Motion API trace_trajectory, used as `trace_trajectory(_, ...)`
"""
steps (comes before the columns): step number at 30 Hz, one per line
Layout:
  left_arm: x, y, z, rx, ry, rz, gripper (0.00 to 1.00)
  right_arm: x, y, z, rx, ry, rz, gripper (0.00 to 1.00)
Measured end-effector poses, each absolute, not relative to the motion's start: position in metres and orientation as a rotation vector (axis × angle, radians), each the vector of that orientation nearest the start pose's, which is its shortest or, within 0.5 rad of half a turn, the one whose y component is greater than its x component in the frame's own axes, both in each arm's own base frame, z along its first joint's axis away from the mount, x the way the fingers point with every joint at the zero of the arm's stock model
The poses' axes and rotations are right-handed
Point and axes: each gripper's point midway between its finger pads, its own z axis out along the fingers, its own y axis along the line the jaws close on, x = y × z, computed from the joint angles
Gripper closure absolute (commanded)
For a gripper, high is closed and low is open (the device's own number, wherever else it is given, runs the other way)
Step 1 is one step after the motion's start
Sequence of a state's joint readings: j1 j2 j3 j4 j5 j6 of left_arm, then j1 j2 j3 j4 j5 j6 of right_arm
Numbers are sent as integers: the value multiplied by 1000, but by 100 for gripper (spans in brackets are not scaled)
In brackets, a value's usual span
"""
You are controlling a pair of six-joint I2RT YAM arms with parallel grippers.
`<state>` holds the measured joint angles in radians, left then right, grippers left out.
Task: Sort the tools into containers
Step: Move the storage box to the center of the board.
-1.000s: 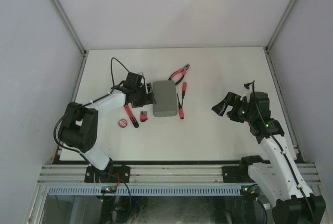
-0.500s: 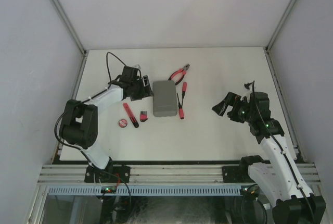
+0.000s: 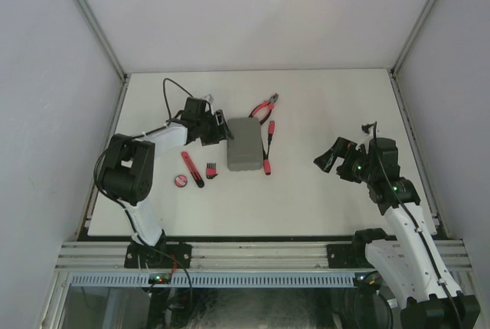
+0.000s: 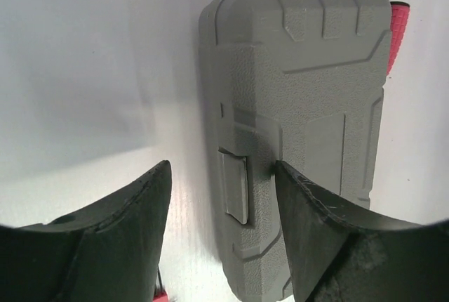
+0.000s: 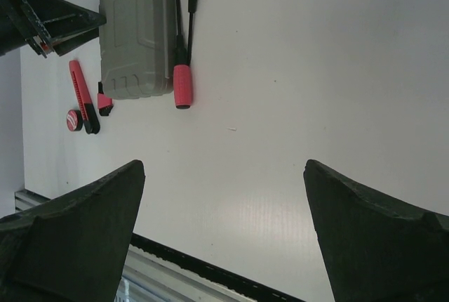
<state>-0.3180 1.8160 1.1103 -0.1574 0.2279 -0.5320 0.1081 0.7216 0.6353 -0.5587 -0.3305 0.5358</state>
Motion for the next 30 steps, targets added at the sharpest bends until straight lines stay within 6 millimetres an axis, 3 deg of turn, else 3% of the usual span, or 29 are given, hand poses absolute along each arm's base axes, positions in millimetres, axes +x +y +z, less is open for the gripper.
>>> trace_trajectory(12,397,-213,50,-124,2440,-794,51,222,104,151,298,2269,727,5)
trace_trajectory(26,344,-221,50,-82,2373,-930,62,202,109,163,303,2213,775,9)
trace_trajectory(30,330,-218,51,-85,2366,-945,58,191,110,169,309,2186,786,10)
